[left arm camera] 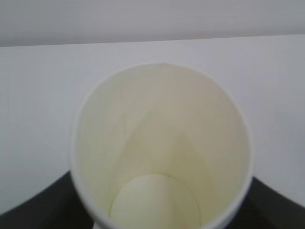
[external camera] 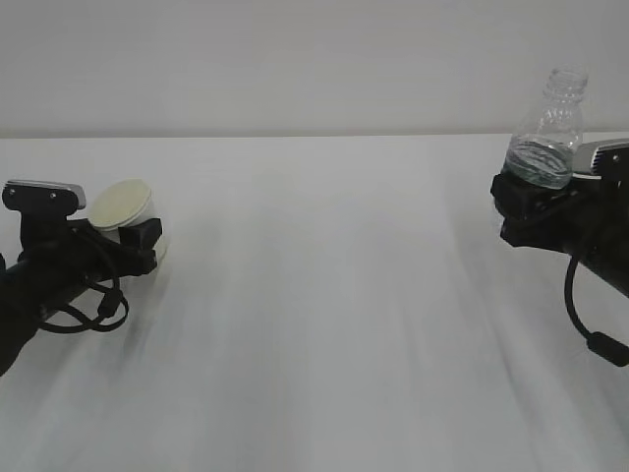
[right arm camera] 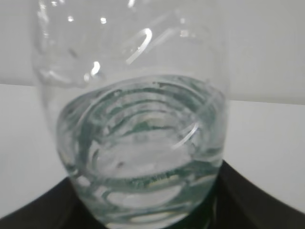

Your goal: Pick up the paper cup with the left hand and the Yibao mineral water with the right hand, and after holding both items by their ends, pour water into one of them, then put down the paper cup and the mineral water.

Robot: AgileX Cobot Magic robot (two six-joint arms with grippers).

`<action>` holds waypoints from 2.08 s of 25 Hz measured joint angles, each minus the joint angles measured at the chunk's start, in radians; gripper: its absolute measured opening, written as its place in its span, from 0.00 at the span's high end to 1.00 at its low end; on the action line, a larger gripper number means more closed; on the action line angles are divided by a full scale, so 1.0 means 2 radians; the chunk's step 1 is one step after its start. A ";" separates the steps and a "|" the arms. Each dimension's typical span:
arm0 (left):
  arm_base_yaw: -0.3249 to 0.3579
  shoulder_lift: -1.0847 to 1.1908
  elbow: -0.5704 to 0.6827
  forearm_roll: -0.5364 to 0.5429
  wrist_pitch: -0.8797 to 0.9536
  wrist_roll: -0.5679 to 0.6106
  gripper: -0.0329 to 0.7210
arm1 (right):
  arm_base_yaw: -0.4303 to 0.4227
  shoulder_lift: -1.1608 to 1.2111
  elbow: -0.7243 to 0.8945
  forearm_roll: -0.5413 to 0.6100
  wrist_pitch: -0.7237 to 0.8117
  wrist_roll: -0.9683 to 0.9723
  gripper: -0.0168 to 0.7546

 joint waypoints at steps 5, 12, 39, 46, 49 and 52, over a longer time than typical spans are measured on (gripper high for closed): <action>0.000 0.000 0.000 0.010 0.000 0.000 0.30 | 0.000 0.000 0.000 0.000 0.000 0.000 0.42; 0.000 0.000 0.000 0.063 0.000 0.000 0.28 | 0.000 0.000 0.000 0.000 0.000 0.000 0.42; 0.000 -0.005 0.027 0.178 -0.006 -0.011 0.28 | 0.000 0.000 0.000 0.000 0.000 0.000 0.42; 0.000 -0.005 0.027 0.210 -0.005 -0.018 0.28 | 0.000 0.000 0.000 0.000 0.000 0.000 0.42; 0.000 -0.006 0.027 0.237 -0.005 -0.024 0.28 | 0.000 0.000 0.000 0.000 0.000 0.000 0.42; 0.000 -0.007 0.027 0.262 -0.005 -0.038 0.28 | 0.000 0.000 0.000 0.000 0.000 0.000 0.42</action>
